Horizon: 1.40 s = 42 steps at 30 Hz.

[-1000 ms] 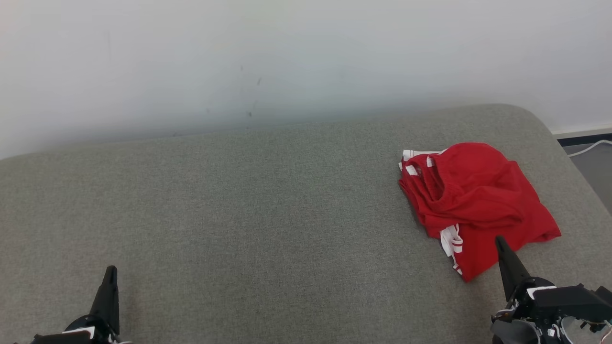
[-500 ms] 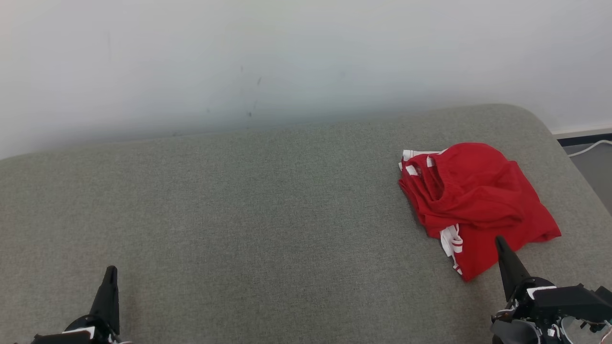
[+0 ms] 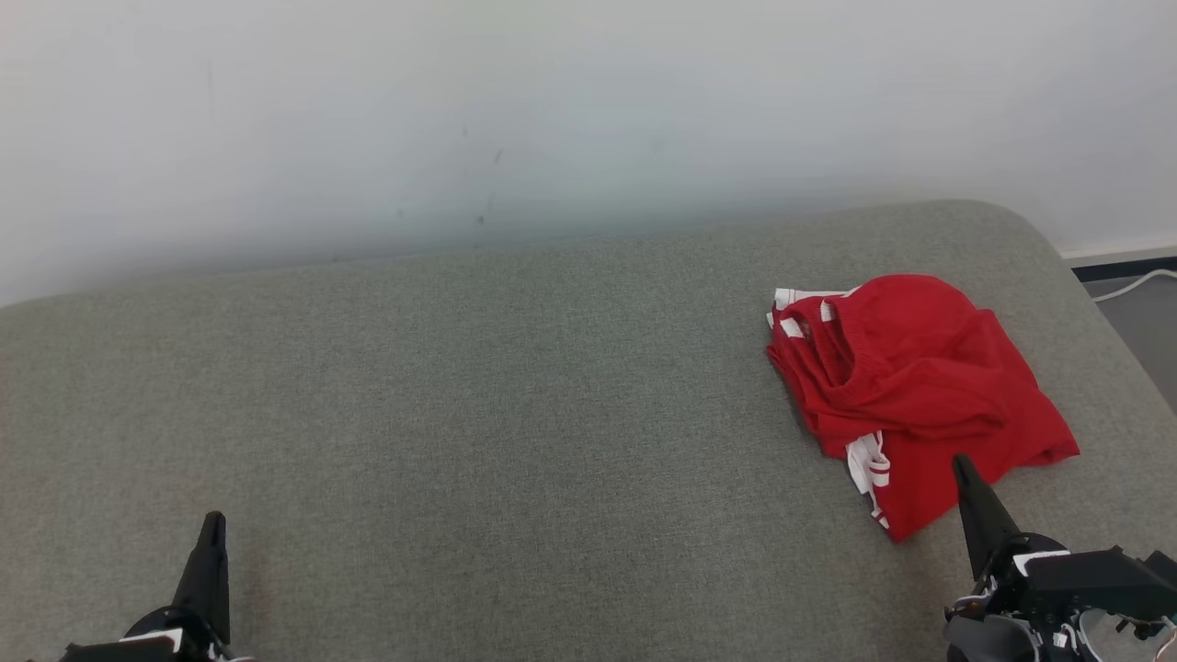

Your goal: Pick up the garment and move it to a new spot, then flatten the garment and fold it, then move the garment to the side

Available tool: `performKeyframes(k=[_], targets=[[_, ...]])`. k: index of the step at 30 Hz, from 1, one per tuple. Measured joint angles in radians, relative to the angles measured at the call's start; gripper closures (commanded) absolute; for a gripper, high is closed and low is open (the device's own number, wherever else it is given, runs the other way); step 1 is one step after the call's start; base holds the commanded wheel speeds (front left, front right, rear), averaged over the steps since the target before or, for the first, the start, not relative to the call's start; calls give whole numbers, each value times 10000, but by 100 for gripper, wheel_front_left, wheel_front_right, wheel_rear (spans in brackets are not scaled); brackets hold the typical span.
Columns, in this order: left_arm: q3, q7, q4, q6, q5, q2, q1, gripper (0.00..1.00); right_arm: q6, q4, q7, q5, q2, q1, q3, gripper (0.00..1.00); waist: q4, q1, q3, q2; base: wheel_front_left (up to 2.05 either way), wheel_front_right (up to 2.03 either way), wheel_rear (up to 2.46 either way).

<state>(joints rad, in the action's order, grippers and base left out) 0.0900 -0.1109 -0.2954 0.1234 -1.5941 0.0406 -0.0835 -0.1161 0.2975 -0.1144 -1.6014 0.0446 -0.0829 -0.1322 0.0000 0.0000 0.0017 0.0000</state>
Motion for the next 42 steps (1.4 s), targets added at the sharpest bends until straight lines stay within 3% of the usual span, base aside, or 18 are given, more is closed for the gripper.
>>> performKeyframes(k=[42], targets=[[0, 0, -10, 2, 0, 0, -6, 100, -44, 4, 0, 0, 0, -2, 0, 100, 0, 0, 0, 0, 0, 0, 0]])
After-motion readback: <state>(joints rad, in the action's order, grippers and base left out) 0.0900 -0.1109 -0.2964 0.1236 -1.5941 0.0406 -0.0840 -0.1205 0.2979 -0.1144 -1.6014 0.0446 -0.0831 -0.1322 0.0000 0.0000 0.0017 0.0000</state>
